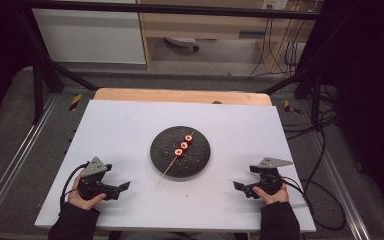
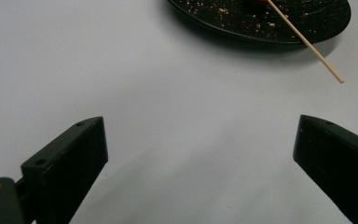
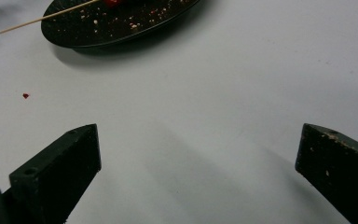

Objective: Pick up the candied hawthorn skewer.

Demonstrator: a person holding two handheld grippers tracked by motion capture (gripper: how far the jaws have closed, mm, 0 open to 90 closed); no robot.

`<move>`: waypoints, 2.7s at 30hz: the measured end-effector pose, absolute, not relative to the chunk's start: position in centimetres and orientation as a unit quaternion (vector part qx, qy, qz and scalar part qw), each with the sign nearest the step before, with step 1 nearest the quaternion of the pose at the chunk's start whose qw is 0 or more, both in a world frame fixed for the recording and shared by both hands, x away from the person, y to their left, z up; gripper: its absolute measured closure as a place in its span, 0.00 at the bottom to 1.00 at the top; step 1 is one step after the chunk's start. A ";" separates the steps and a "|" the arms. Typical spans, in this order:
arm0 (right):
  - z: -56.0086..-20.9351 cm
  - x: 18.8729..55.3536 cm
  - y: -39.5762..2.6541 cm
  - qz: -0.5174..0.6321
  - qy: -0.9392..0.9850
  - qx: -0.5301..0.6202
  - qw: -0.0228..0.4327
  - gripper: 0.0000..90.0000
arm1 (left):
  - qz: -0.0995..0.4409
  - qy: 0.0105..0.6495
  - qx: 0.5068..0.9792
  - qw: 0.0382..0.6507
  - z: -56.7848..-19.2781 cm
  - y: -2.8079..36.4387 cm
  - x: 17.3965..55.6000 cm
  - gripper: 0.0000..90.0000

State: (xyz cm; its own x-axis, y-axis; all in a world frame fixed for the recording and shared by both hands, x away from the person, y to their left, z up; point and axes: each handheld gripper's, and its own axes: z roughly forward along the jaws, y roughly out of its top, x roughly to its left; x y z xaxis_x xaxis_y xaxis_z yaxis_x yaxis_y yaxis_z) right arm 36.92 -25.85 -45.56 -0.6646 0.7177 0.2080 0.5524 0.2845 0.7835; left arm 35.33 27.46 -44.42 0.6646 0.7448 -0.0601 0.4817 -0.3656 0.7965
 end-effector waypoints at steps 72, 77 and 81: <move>-45.0 37.0 -25.6 0.437 0.800 0.396 0.107 0.01 | 0.140 0.386 0.857 0.310 -41.9 11.7 41.8 0.45; -45.0 37.0 -25.6 0.438 0.801 0.394 0.108 0.01 | 0.131 0.387 0.864 0.293 -42.3 11.1 42.1 0.65; -45.0 37.0 -25.6 0.438 0.801 0.395 0.107 0.01 | 0.126 0.390 0.866 0.287 -42.5 10.8 42.3 0.75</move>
